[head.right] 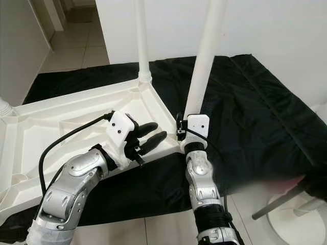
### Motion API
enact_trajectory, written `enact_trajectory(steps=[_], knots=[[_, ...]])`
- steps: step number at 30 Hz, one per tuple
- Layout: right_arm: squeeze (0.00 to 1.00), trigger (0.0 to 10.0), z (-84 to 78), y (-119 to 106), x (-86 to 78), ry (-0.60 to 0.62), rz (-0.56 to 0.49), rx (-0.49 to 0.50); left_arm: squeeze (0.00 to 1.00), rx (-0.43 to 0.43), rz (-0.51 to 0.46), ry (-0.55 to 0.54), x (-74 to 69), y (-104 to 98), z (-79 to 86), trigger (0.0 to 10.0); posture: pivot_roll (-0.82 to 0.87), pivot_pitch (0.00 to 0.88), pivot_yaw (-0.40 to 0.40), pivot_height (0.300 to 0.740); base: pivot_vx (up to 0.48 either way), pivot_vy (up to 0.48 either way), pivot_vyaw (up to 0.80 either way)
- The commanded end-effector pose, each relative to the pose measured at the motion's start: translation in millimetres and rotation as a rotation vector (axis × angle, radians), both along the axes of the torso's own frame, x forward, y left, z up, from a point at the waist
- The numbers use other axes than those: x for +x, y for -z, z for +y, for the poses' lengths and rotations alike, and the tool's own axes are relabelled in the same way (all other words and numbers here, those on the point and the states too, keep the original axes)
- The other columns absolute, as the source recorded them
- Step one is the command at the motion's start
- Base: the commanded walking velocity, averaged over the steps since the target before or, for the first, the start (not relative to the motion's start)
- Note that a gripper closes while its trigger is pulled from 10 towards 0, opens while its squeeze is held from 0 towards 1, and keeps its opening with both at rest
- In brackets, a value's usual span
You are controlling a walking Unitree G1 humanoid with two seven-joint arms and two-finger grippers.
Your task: Building children table
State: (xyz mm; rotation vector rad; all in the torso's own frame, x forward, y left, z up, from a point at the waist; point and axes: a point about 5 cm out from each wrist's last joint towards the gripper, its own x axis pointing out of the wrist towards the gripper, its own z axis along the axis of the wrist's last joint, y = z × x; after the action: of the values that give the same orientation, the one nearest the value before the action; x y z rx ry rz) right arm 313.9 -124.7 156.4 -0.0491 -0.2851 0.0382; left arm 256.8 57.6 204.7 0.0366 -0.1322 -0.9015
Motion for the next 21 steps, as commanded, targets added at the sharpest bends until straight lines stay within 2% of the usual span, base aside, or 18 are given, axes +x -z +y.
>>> enact_trajectory(steps=[1, 5, 6, 8, 11, 13, 14, 17, 18, 21], knots=[[0.0, 10.0, 10.5, -14.5, -3.4, -0.036, -0.061, -0.017, 1.0, -0.013, 0.046, -0.079, 3.6, 5.3, 6.4, 10.0, 0.04, 0.048, 0.026, 0.74, 0.0, 0.0, 0.0], [0.0, 10.0, 14.7, -24.9, -8.6, -0.055, -0.105, -0.039, 1.0, -0.033, 0.038, -0.077, 4.4, 0.9, 7.5, 10.0, 0.04, 0.043, 0.017, 0.74, 0.0, 0.0, 0.0], [0.0, 10.0, 16.3, -28.8, -10.7, -0.061, -0.132, -0.081, 1.0, -0.035, 0.03, -0.077, 5.2, -1.1, 7.6, 10.0, 0.04, 0.041, 0.016, 0.74, 0.0, 0.0, 0.0], [0.0, 10.0, 17.7, -30.0, -11.9, -0.07, -0.139, -0.093, 1.0, -0.037, 0.021, -0.073, 6.1, -2.9, 7.7, 10.0, 0.04, 0.041, 0.016, 0.74, 0.0, 0.0, 0.0], [0.0, 10.0, 17.1, -31.8, -13.7, -0.092, -0.141, -0.096, 1.0, 0.0, -0.029, -0.149, 17.6, -8.6, 14.1, 10.0, 0.05, 0.031, 0.012, 0.74, 0.0, 0.0, 0.0], [0.0, 10.0, 17.1, -31.9, -13.8, -0.094, -0.141, -0.095, 1.0, 0.001, -0.03, -0.151, 18.0, -8.8, 14.3, 10.0, 0.05, 0.031, 0.012, 0.74, 0.0, 0.0, 0.0], [0.0, 10.0, 13.3, -34.3, -13.2, -0.104, -0.137, -0.067, 0.0, -0.014, -0.031, -0.125, 17.7, -13.2, 15.8, 10.0, 0.05, 0.022, 0.013, 0.74, 0.0, 0.0, 0.0], [0.0, 10.0, 4.2, -39.6, -11.7, -0.128, -0.129, -0.001, 0.0, -0.019, -0.055, -0.067, 16.2, -22.3, 19.9, 10.0, 0.05, 0.019, 0.018, 0.74, 0.0, 0.0, 0.0], [0.0, 10.0, 1.5, -40.2, -11.3, -0.128, -0.124, -0.003, 0.0, 0.007, -0.078, -0.067, 16.8, -23.2, 22.0, 10.0, 0.04, 0.019, 0.021, 0.74, 0.0, 0.0, 0.0], [0.0, 10.0, 0.5, -36.9, -11.9, -0.128, -0.108, -0.019, 0.0, 0.016, -0.065, -0.082, 20.5, -21.4, 24.8, 10.0, 0.04, 0.015, 0.021, 0.74, 0.0, 0.0, 0.0]])
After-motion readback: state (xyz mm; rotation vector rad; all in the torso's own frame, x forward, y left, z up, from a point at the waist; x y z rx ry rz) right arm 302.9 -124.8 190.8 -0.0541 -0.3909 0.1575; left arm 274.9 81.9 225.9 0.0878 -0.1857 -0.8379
